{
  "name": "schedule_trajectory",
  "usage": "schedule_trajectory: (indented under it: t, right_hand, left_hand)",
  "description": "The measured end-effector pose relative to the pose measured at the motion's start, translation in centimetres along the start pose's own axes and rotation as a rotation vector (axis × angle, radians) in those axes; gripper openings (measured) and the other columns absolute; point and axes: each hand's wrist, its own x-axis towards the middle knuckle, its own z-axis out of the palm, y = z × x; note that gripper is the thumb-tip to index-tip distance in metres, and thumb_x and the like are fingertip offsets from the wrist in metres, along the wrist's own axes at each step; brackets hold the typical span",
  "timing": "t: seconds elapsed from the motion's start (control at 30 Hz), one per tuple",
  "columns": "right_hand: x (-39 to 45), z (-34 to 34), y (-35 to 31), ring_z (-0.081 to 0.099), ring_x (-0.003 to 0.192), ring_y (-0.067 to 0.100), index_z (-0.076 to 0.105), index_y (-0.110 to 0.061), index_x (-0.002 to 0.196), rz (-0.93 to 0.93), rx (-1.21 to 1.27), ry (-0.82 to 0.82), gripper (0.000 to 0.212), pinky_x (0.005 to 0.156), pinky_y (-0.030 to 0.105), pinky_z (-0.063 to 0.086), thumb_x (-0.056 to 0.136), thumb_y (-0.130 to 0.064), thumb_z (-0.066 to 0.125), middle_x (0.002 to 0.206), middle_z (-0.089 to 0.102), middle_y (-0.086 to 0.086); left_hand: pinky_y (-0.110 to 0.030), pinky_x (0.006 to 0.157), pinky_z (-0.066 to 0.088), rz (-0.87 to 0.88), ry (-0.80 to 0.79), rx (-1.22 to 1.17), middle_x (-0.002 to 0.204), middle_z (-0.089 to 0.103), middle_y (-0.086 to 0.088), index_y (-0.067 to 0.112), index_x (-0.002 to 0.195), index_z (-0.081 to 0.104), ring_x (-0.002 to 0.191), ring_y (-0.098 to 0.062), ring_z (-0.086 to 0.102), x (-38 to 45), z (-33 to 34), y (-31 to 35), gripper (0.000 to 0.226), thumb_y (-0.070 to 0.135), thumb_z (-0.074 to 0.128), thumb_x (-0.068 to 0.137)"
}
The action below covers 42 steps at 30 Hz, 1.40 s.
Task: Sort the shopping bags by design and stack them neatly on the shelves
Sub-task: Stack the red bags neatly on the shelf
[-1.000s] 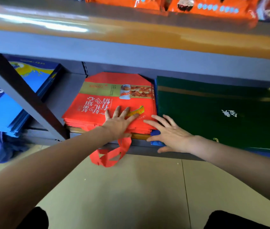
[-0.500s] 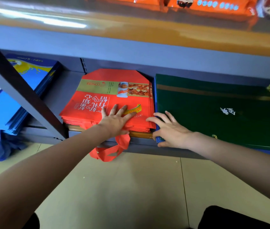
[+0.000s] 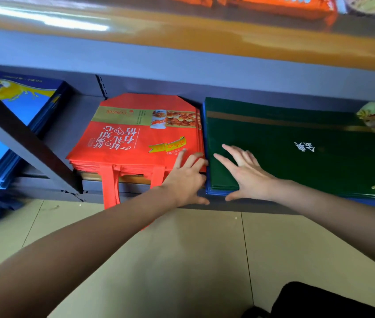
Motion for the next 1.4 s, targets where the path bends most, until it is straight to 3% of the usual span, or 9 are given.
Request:
schedule_trajectory:
  t: [0.17, 0.33, 0.47, 0.53, 0.67, 0.87, 1.0, 1.17, 1.4]
  right_hand:
    - [0.1, -0.1, 0.0, -0.016, 0.142, 0.025, 0.008, -0.029, 0.149, 0.019, 0.089, 0.053, 0.103, 0.115, 0.05, -0.004, 0.073, -0.043, 0.076, 0.154, -0.016, 0.001]
    - [0.2, 0.0, -0.4, -0.014, 0.142, 0.028, 0.014, -0.03, 0.149, 0.053, 0.173, 0.07, 0.101, 0.116, 0.052, 0.001, 0.071, -0.04, 0.078, 0.155, -0.015, 0.004]
    - [0.9, 0.9, -1.0, -0.017, 0.141, 0.03, 0.011, -0.032, 0.149, 0.068, 0.167, 0.02, 0.102, 0.115, 0.053, -0.003, 0.071, -0.043, 0.077, 0.154, -0.018, 0.006]
    - [0.9, 0.7, -0.8, -0.018, 0.141, 0.03, 0.01, -0.033, 0.149, 0.045, 0.163, 0.006, 0.104, 0.116, 0.052, -0.002, 0.07, -0.043, 0.077, 0.154, -0.019, 0.006]
    - [0.3, -0.9, 0.5, -0.014, 0.143, 0.023, 0.015, -0.036, 0.147, -0.033, 0.272, -0.056, 0.102, 0.117, 0.047, 0.005, 0.068, -0.041, 0.08, 0.156, -0.013, 0.0]
    - [-0.5, -2.3, 1.4, -0.009, 0.143, 0.016, 0.037, -0.033, 0.139, -0.037, 0.3, -0.015, 0.082, 0.116, 0.044, 0.01, 0.069, -0.036, 0.08, 0.156, 0.003, -0.005]
    - [-0.4, -2.0, 0.9, -0.007, 0.143, 0.016, 0.042, -0.027, 0.138, -0.085, 0.151, 0.008, 0.071, 0.116, 0.05, 0.001, 0.076, -0.04, 0.074, 0.154, 0.011, -0.003]
    - [-0.7, -0.9, 0.6, 0.002, 0.141, 0.017, 0.046, -0.023, 0.135, -0.123, 0.091, 0.085, 0.06, 0.116, 0.052, -0.001, 0.081, -0.038, 0.069, 0.15, 0.02, 0.0]
    - [-0.6, -0.9, 1.0, 0.0, 0.141, 0.02, 0.036, -0.029, 0.139, -0.056, 0.141, 0.004, 0.078, 0.115, 0.055, 0.002, 0.073, -0.045, 0.075, 0.15, 0.016, 0.002]
  left_hand:
    - [-0.05, 0.115, -0.002, -0.151, 0.015, -0.126, 0.147, 0.023, 0.003, 0.021, 0.101, 0.071, 0.14, -0.023, 0.005, 0.8, 0.9, 1.1, 0.046, 0.059, 0.056, 0.081]
    - [-0.042, 0.11, 0.001, -0.106, 0.15, -0.215, 0.145, 0.032, -0.003, 0.014, 0.091, 0.074, 0.139, -0.026, 0.016, 0.8, 1.9, 0.8, 0.039, 0.05, 0.063, 0.08]
    - [-0.057, 0.097, 0.031, -0.067, 0.184, -0.228, 0.117, 0.059, -0.017, 0.006, 0.058, 0.069, 0.116, -0.042, 0.049, 0.4, 2.3, 0.7, 0.033, 0.037, 0.081, 0.061]
    - [-0.057, 0.098, 0.03, -0.084, 0.188, -0.205, 0.12, 0.056, -0.018, 0.005, 0.064, 0.07, 0.119, -0.042, 0.046, 0.3, 2.1, 0.9, 0.035, 0.038, 0.079, 0.065]
    - [-0.043, 0.111, 0.008, -0.106, 0.125, -0.194, 0.142, 0.032, -0.001, 0.013, 0.095, 0.07, 0.136, -0.026, 0.016, 0.3, 1.2, 1.0, 0.047, 0.056, 0.057, 0.083]
    - [-0.043, 0.111, 0.011, -0.154, 0.029, -0.303, 0.142, 0.032, 0.005, 0.017, 0.089, 0.072, 0.135, -0.022, 0.012, 0.5, 0.6, 0.7, 0.047, 0.058, 0.049, 0.085]
    - [-0.042, 0.11, 0.01, -0.144, -0.036, -0.317, 0.143, 0.031, 0.002, 0.016, 0.088, 0.072, 0.136, -0.021, 0.01, 0.9, 0.2, 0.3, 0.042, 0.052, 0.053, 0.087]
    - [-0.038, 0.111, 0.005, -0.141, 0.006, -0.419, 0.142, 0.032, 0.003, 0.023, 0.087, 0.075, 0.137, -0.019, 0.009, 0.4, 0.6, 0.1, 0.031, 0.047, 0.057, 0.085]
    - [-0.04, 0.112, 0.002, -0.111, -0.006, -0.226, 0.146, 0.025, 0.003, 0.026, 0.096, 0.07, 0.139, -0.021, 0.007, -0.1, 0.4, 0.7, 0.037, 0.058, 0.06, 0.079]
